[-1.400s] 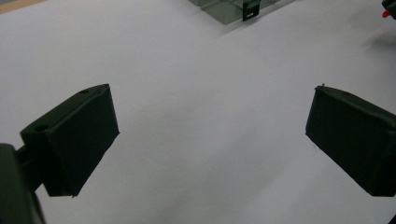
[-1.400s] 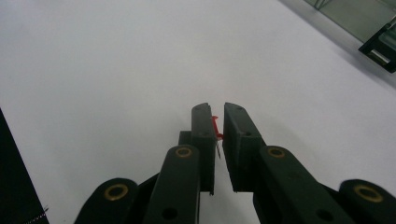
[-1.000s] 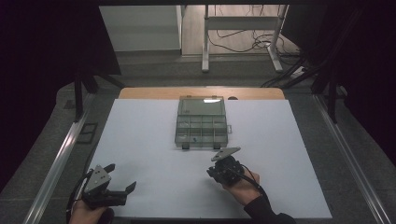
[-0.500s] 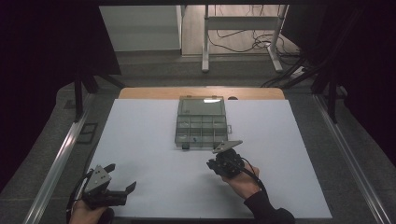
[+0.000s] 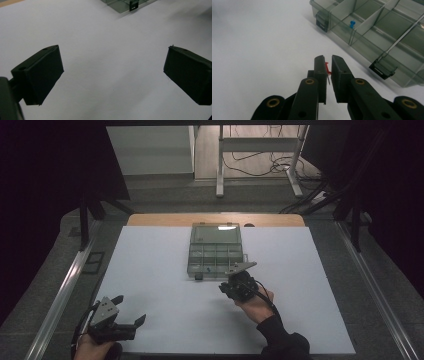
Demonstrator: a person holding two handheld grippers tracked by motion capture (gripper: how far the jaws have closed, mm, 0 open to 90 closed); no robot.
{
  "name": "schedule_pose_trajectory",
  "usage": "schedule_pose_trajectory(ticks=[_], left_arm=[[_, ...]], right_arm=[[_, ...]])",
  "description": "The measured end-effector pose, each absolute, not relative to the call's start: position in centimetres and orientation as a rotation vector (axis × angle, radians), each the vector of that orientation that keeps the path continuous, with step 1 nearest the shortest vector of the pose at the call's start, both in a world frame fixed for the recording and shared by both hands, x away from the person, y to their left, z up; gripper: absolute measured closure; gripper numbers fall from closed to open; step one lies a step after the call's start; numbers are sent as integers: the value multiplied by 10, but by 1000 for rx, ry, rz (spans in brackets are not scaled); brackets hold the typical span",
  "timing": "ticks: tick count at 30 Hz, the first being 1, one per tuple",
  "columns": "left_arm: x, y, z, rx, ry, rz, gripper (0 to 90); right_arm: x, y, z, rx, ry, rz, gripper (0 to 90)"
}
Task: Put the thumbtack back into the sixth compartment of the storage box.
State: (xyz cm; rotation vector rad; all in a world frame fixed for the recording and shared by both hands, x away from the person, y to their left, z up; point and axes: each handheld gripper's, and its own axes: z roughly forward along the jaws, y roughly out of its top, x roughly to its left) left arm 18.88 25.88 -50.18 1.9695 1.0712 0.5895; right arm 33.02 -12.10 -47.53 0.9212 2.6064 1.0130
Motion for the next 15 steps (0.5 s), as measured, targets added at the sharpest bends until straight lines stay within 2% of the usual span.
schedule_pose_trajectory(ticks=[15], left_arm=[[189, 259, -502, 1968, 1070, 588, 31]], right_arm=[[350, -112, -474, 934, 2581, 1022, 828]])
